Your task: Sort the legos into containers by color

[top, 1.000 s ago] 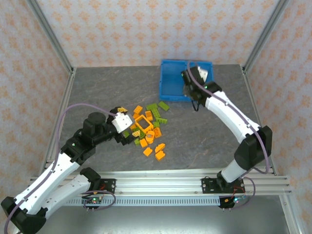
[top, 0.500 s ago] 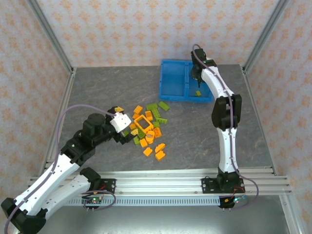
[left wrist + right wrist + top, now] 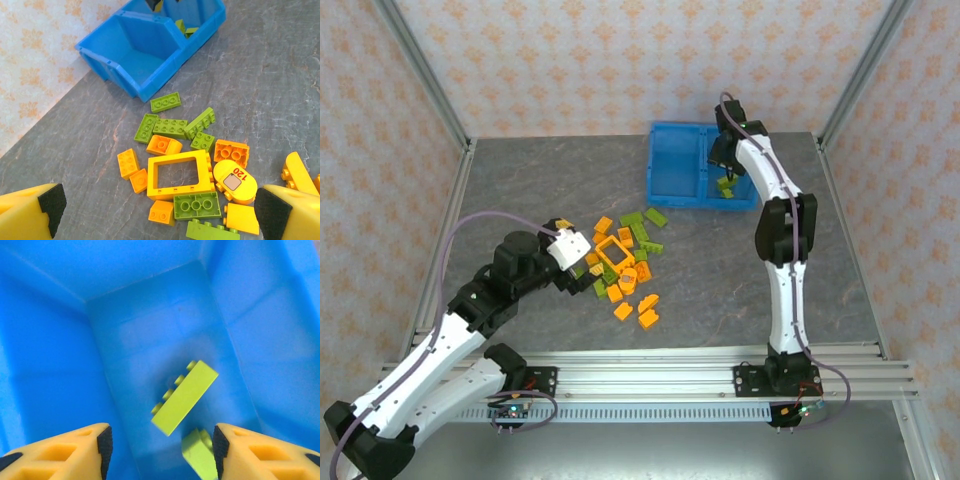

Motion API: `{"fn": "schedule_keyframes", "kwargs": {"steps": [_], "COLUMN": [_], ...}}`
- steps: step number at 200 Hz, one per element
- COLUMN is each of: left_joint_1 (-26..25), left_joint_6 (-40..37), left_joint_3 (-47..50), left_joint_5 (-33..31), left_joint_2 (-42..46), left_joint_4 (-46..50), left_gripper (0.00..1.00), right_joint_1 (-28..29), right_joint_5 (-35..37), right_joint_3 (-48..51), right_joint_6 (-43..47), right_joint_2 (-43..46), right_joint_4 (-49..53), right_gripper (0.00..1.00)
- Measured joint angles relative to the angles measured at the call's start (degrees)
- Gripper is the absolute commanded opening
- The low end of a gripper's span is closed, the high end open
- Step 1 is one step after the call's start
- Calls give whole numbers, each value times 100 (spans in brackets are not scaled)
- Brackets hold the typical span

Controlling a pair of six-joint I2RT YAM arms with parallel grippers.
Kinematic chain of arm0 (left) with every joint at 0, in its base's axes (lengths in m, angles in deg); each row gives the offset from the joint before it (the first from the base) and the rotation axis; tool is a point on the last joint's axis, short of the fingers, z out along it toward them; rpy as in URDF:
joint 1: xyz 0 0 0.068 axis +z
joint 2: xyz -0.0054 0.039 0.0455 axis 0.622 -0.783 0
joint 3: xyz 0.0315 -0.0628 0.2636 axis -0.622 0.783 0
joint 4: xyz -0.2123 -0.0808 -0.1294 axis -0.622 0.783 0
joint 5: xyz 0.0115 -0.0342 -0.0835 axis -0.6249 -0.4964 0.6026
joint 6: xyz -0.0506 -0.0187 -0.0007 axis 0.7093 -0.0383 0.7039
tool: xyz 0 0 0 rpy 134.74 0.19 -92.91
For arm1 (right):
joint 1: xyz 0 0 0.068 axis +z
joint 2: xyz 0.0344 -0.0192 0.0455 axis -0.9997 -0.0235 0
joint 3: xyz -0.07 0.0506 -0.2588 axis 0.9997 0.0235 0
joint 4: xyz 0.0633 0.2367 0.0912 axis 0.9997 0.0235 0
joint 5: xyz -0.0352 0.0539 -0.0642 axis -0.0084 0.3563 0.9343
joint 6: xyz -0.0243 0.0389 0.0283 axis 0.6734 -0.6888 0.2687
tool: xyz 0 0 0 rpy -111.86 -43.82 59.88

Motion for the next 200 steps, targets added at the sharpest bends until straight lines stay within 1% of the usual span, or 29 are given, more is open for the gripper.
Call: {"fn": "schedule_keyframes", "kwargs": {"steps": [10, 21, 47, 74, 92, 104, 123, 136, 166, 200], "left_joint_1": [31, 90, 291, 339, 339, 339, 339, 339, 339, 339], "left_joint_6": [166, 374, 1110, 2153, 3056, 3635, 4428, 4846, 5608, 6151], "left_joint_3": [0, -17, -378, -1449, -2190, -2485, -2695, -2710, -2765, -2723], "left_joint_5": [-46, -79, -284, -820, -1152, -1303, -1462, -1537, -1744, -1683], "left_joint_2": [-76, -190, -743, -1681, -2356, -2736, -3300, -3639, -4369, -4848], "left_joint_4": [-35, -81, -33, 455, 688, 789, 925, 1047, 1528, 1742], "left_gripper": [100, 100, 100, 100, 99, 94, 90, 89, 84, 78], "right_joint_1": [7, 24, 162, 560, 861, 981, 1080, 1147, 1325, 1384], "right_joint_5": [-81, -179, -437, -553, -570, -568, -570, -610, -702, -1005], "right_joint_3": [444, 1145, 3067, 4784, 5497, 5840, 6282, 6474, 6583, 6581], "right_joint_6": [-55, -118, -273, -378, -407, -461, -605, -704, -807, -804], "right_joint_2": [367, 905, 2514, 4332, 5257, 5700, 6129, 6234, 6201, 6126], "right_joint_4": [-105, -334, -879, -1296, -1416, -1480, -1587, -1652, -1725, -1851], "right_gripper": [57, 57, 61, 66, 69, 74, 84, 88, 90, 90]}}
